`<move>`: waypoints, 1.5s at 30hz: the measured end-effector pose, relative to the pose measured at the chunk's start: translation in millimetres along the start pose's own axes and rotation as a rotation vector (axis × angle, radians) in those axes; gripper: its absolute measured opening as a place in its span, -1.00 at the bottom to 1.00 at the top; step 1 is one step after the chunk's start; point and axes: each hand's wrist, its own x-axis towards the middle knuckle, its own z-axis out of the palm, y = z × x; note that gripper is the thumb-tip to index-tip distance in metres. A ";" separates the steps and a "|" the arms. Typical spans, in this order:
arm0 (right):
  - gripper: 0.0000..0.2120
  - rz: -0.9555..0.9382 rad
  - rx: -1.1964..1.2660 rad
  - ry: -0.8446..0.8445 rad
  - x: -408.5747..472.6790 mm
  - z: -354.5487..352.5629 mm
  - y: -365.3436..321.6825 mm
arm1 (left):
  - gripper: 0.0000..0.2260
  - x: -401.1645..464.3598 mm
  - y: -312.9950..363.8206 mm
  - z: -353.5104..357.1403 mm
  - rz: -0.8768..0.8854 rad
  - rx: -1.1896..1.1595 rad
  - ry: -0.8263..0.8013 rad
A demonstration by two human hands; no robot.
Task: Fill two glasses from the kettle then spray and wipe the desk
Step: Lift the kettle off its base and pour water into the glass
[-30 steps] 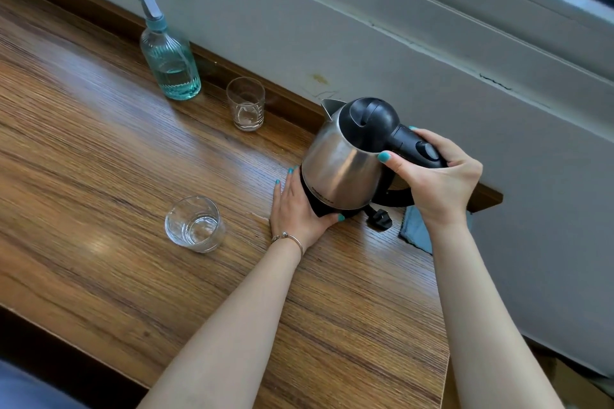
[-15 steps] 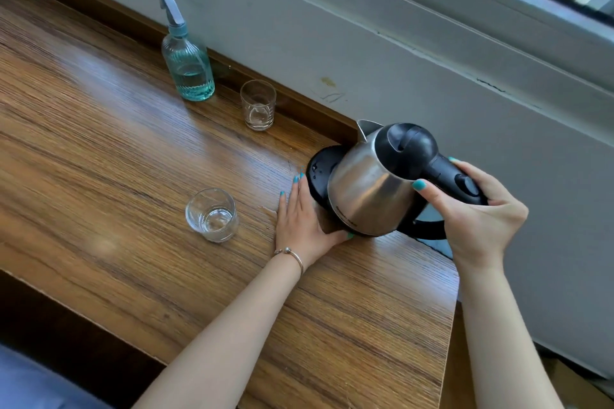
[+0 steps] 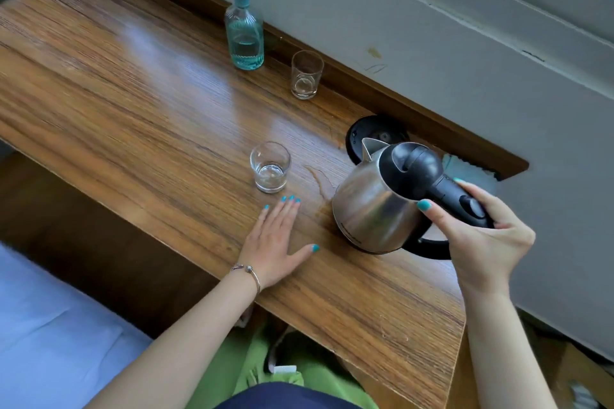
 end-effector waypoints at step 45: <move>-0.78 0.255 0.298 0.264 -101.6 87.3 -21.1 | -0.08 27.3 -125.0 -23.6 -0.019 0.296 0.049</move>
